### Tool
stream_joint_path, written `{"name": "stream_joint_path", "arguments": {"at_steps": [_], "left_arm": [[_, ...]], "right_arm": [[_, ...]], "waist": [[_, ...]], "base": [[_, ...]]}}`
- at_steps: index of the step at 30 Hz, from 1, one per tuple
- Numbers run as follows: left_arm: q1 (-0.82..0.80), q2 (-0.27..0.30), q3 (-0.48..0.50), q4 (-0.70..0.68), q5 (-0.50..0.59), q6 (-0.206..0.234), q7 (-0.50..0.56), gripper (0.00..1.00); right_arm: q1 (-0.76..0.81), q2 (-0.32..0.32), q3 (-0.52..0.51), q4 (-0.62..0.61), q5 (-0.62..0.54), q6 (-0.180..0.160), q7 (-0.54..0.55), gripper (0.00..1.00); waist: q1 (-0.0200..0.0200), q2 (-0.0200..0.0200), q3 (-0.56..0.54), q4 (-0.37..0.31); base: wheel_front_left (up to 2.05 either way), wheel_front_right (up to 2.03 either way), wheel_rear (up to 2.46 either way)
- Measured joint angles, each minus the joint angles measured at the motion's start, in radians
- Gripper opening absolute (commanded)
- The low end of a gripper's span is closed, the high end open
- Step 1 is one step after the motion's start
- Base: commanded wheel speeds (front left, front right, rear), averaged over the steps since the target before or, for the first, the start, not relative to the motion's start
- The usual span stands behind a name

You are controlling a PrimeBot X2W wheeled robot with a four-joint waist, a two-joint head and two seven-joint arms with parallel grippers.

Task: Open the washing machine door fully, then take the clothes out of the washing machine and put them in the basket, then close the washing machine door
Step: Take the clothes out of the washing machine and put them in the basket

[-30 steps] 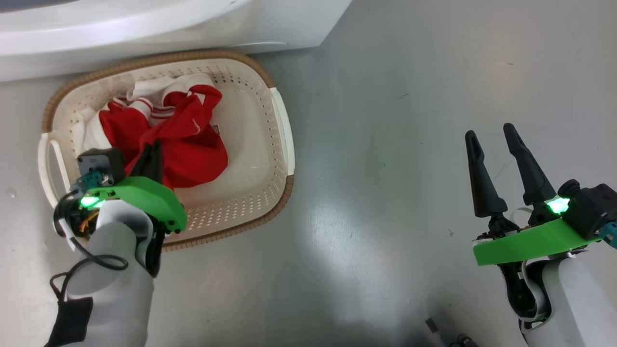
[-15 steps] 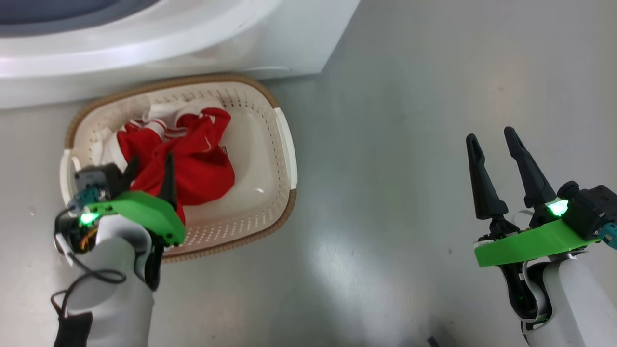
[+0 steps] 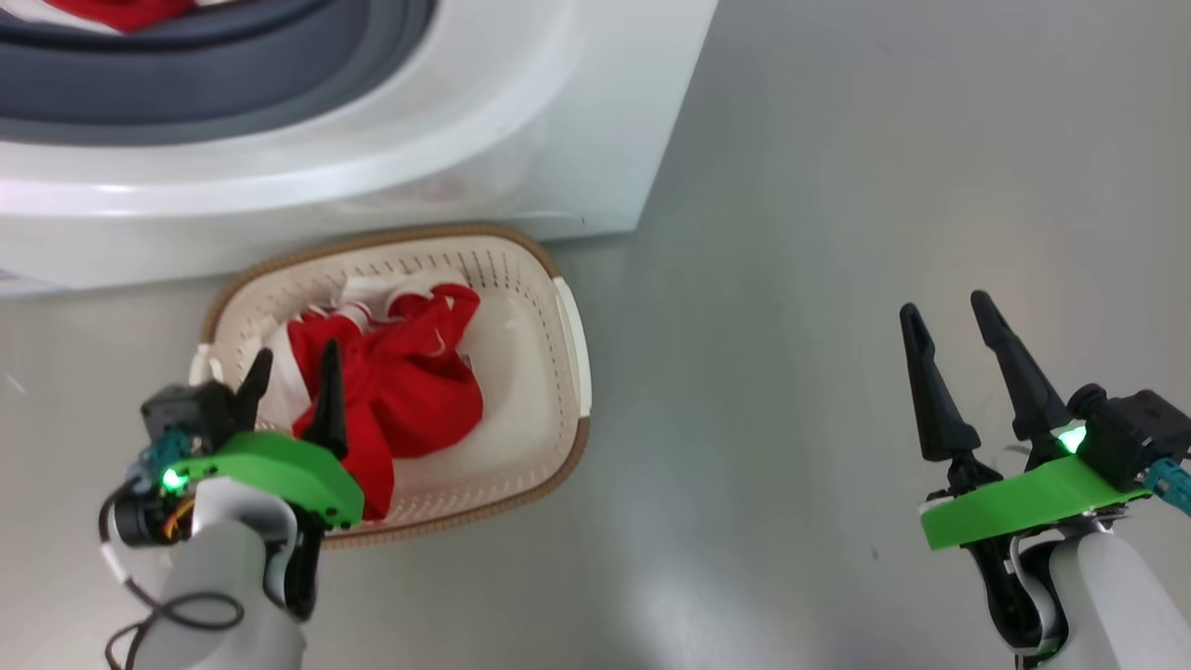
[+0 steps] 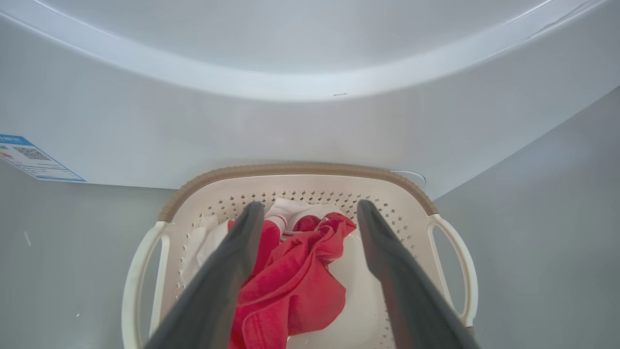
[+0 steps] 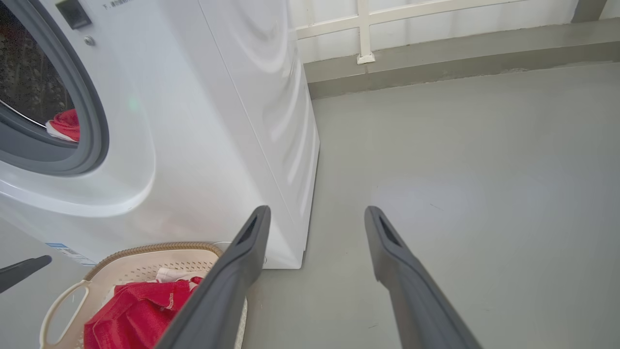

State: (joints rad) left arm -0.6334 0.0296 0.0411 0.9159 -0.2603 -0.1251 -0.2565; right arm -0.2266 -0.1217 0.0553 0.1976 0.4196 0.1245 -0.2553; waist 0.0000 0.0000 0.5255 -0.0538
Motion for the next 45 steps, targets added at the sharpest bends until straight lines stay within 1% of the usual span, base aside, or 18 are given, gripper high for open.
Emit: {"name": "stream_joint_path", "arguments": {"at_steps": [12,24,39,45], "left_arm": [[0.192,-0.004,0.03,-0.213,0.015,0.0,0.0,1.0],[0.421,-0.002,0.03,-0.439,0.033,0.0,0.0,1.0],[0.632,0.003,0.036,-0.576,0.033,0.002,0.0,1.0],[0.7,0.006,0.034,-0.649,0.03,0.018,0.0,1.0]], "right_arm": [[0.09,-0.01,0.012,0.031,0.0,0.0,0.0,1.0],[0.194,-0.011,0.02,0.05,0.0,0.0,0.0,1.0],[0.321,-0.022,0.016,0.051,0.0,0.0,0.0,1.0],[0.331,-0.021,0.003,0.04,0.0,0.0,0.0,1.0]], "waist": [[0.0,0.0,-0.159,0.028],[0.0,0.0,-0.329,0.043],[0.0,0.0,-0.49,0.037],[0.0,0.0,-0.518,0.027]], "base": [[0.0,0.0,0.0],[0.0,0.0,0.0],[0.0,0.0,0.0],[0.0,0.0,0.0]]}}
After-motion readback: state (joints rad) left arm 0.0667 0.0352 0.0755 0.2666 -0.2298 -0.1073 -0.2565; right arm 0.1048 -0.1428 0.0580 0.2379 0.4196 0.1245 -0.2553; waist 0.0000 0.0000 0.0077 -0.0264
